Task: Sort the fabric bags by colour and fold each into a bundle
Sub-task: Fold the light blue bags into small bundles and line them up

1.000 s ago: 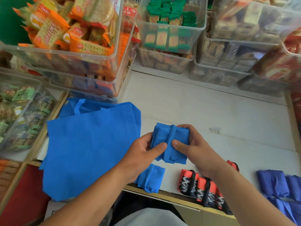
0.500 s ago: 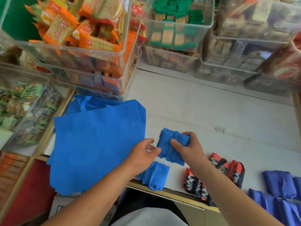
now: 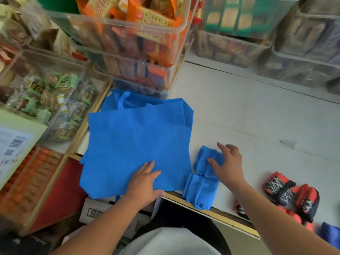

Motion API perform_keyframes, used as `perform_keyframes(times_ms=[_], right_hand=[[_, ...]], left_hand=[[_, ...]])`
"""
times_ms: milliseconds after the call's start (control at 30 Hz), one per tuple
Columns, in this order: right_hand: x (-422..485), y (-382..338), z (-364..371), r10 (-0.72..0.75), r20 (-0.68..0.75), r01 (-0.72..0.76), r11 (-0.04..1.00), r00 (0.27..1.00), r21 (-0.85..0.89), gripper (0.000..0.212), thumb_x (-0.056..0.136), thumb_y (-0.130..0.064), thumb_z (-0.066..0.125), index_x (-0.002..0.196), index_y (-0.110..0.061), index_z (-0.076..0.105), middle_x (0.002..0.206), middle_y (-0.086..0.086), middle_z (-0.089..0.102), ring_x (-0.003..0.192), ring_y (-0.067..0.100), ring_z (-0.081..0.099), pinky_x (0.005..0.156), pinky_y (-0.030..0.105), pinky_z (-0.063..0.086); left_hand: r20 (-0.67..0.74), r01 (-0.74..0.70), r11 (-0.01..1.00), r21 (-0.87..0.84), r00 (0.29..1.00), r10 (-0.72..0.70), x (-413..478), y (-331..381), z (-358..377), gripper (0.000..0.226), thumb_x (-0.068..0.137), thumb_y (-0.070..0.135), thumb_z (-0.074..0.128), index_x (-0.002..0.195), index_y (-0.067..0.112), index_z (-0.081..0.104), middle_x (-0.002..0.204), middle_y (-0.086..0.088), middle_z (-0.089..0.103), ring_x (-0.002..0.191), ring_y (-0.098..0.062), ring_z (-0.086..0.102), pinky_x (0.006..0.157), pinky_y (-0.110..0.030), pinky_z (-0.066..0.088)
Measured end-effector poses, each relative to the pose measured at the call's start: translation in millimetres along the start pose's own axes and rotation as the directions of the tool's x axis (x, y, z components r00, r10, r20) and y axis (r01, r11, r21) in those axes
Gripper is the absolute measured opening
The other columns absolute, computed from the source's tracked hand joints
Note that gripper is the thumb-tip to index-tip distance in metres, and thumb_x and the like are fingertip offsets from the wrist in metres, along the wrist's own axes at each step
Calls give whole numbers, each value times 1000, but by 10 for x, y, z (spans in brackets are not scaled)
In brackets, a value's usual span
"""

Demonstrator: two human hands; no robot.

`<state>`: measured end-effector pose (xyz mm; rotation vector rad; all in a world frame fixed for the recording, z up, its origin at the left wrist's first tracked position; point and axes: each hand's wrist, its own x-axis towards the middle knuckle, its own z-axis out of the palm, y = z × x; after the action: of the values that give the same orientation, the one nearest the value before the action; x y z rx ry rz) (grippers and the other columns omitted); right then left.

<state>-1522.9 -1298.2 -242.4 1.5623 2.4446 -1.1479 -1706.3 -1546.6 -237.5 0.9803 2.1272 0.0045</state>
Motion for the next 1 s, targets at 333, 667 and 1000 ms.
perform_keyframes(times_ms=[333, 667, 1000], right_hand=[[-293, -12, 126, -203, 384, 397, 745, 901, -536, 107, 69, -98, 12, 155, -46, -24, 167, -3, -31, 156, 32, -21, 125, 57, 15], [-377, -853, -375, -131, 78, 110, 967, 988, 228, 81, 84, -77, 52, 157, -45, 32, 151, -15, 48, 132, 9, 53, 109, 37, 45], [-206, -1009, -1133, 79, -28, -49, 816, 996, 576, 60, 85, 14, 48, 126, -26, 67, 132, -4, 64, 107, 16, 67, 67, 16, 53]], left_hand=[[-139, -105, 992, 66, 984, 114, 16, -195, 6, 25, 108, 32, 48, 98, 14, 61, 127, -5, 61, 129, -31, 54, 95, -44, 49], [-637, -468, 881, -72, 701, 321, -132, 302, -739, 21, 101, 28, 49, 96, 16, 66, 91, 1, 68, 83, -27, 63, 70, -42, 54], [-595, -516, 755, 404, 479, 645, -74, 1066, -939, 15, 89, 28, 61, 93, 18, 72, 99, 2, 76, 103, -22, 71, 94, -32, 47]])
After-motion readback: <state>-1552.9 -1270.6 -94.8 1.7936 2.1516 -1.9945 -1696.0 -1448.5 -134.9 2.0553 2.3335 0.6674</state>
